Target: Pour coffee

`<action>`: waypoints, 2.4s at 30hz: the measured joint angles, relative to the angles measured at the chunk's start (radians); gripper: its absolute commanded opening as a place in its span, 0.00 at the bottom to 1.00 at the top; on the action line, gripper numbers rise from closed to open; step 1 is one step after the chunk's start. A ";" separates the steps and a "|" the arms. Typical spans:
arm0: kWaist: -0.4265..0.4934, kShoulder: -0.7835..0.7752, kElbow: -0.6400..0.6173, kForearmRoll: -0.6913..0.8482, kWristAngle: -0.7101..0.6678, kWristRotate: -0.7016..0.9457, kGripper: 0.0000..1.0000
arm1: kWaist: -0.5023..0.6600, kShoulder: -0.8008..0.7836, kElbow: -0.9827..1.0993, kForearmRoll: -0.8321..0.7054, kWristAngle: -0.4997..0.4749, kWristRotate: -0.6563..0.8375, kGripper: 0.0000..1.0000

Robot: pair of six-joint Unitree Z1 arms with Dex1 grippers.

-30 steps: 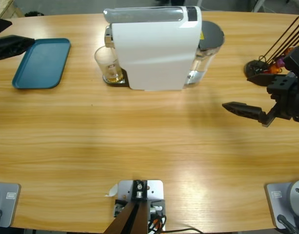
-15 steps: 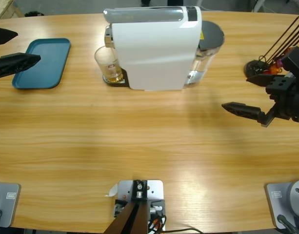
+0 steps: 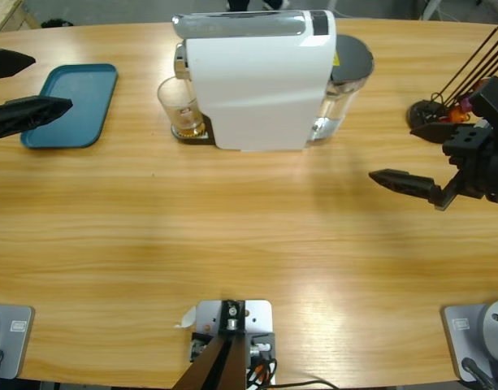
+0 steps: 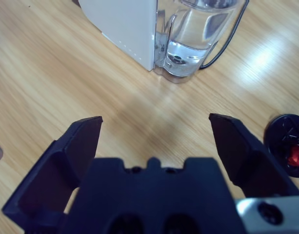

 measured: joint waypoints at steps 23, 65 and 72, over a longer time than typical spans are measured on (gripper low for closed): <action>-0.015 0.000 0.000 0.000 0.000 0.000 1.00 | 0.000 0.000 0.000 -0.004 0.000 0.000 1.00; -0.039 0.061 0.015 0.000 0.000 0.010 1.00 | 0.000 0.018 0.000 -0.006 0.000 0.000 1.00; -0.039 0.061 0.023 0.000 0.003 0.010 1.00 | 0.000 0.018 0.000 -0.006 0.000 0.000 1.00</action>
